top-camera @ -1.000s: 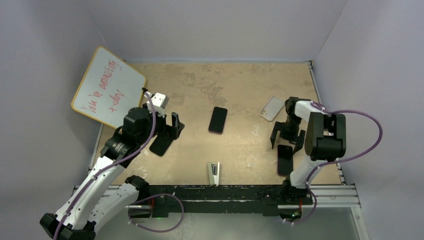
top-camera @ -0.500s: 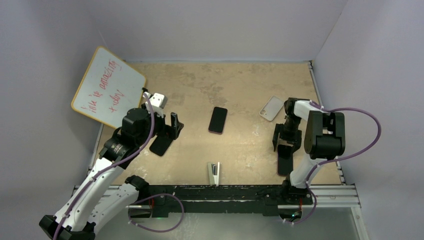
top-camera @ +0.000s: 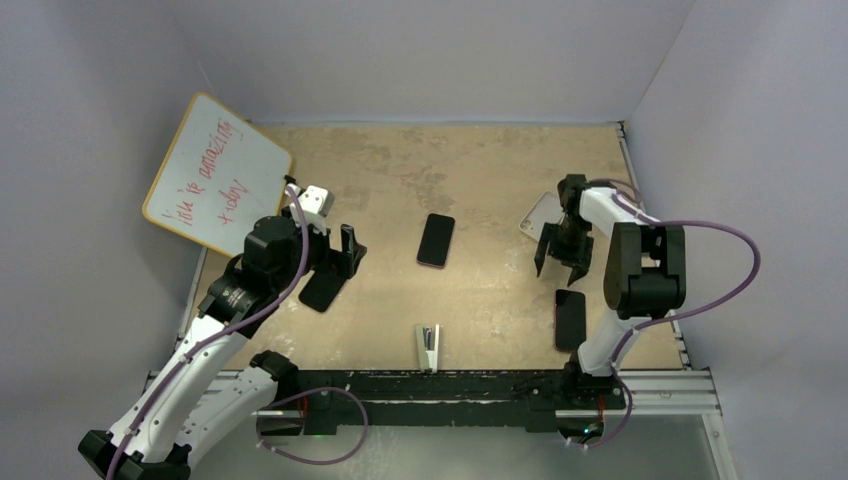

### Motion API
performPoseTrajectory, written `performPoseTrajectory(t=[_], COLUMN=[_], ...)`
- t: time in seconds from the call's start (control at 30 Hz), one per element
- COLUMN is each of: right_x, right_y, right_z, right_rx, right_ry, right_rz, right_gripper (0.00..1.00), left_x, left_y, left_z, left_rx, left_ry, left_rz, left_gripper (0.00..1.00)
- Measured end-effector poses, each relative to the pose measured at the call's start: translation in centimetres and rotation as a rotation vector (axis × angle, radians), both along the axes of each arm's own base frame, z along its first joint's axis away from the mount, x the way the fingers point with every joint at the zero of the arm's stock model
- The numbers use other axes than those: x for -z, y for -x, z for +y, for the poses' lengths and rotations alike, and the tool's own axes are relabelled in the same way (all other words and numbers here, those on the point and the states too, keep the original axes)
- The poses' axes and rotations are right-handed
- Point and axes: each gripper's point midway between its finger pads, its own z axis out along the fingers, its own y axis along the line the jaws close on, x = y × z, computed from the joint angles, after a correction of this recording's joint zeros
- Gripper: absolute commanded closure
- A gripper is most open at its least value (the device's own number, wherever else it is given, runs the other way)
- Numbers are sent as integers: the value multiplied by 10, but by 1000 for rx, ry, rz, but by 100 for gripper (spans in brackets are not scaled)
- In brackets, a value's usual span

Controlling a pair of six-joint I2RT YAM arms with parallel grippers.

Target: Put the phone into the phone case

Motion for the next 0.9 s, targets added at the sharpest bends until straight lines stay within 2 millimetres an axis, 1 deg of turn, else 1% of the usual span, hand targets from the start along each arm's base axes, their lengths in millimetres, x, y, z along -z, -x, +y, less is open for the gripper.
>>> performPoseTrajectory(t=[0.13, 0.23, 0.33, 0.37, 0.47, 0.67, 0.77, 0.9], right_x=[-19, -30, -34, -34, -29, -14, -7, -4], right_y=[-54, -88, -120, -127, -137, -141, -140, -141], right_z=[2, -1, -4, -6, -9, -14, -15, -17], right_rx=[96, 165, 228, 247, 292, 326, 329, 335], right_ry=[9, 26, 43, 53, 69, 101, 111, 125], right_rz=[-179, -282, -364, -384, -400, -378, -360, -359], right_gripper=[41, 48, 52, 53, 54, 56, 56, 58], left_x=[0, 0, 1, 1, 3, 5, 6, 7], left_y=[0, 0, 0, -1, -2, -1, -2, -3], left_z=[0, 0, 1, 1, 2, 5, 5, 5], left_rx=[-2, -2, -4, -6, -15, -27, -28, -32], left_ry=[-1, -2, -3, -5, -12, -23, -25, -29], left_rz=[0, 1, 3, 4, 6, 13, 15, 19], left_gripper=[5, 5, 5, 5, 5, 5, 6, 6])
